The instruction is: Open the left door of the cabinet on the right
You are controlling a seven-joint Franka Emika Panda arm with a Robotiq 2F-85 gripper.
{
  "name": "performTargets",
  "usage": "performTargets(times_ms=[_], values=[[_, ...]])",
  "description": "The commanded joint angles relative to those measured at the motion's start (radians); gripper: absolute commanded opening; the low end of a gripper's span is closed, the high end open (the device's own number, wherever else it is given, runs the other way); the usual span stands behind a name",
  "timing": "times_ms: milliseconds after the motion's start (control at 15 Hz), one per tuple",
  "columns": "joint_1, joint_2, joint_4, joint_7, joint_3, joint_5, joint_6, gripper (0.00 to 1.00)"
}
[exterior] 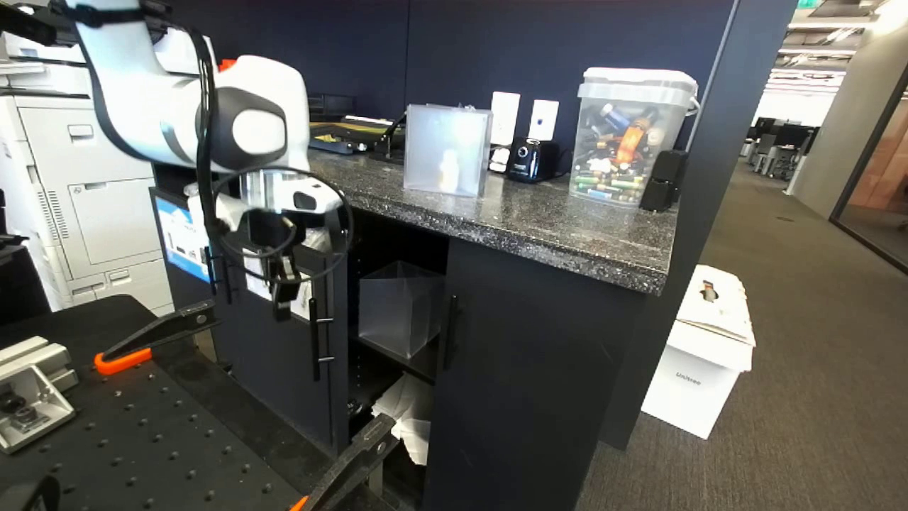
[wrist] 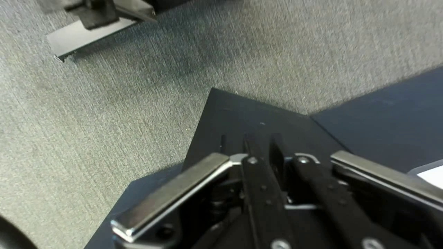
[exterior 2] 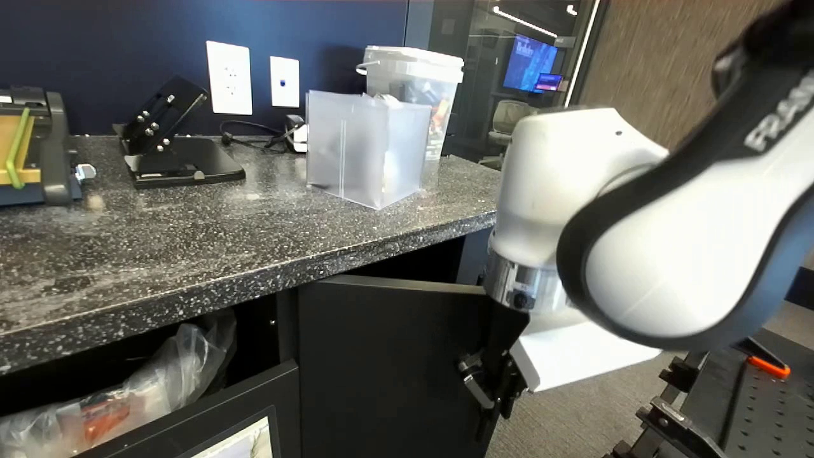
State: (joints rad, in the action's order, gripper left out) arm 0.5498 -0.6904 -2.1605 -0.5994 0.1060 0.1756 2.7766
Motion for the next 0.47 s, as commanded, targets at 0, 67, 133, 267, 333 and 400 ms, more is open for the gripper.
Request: performTargets(times_ms=[0, 67, 133, 267, 333, 400], values=[[-0.088, 0.219, -0.065, 0.066, -0.096, -0.032, -0.282, 0.47], [-0.109, 0.266, -0.069, 0.077, -0.121, -0.03, -0.369, 0.53], [-0.13, 0.303, -0.066, 0.089, -0.146, -0.025, -0.457, 0.62], [-0.13, 0.242, -0.029, 0.038, -0.149, -0.042, -0.374, 0.49], [-0.135, 0.25, -0.032, 0.036, -0.152, -0.045, -0.373, 0.58], [-0.137, 0.244, -0.033, 0.036, -0.151, -0.049, -0.369, 0.65]])
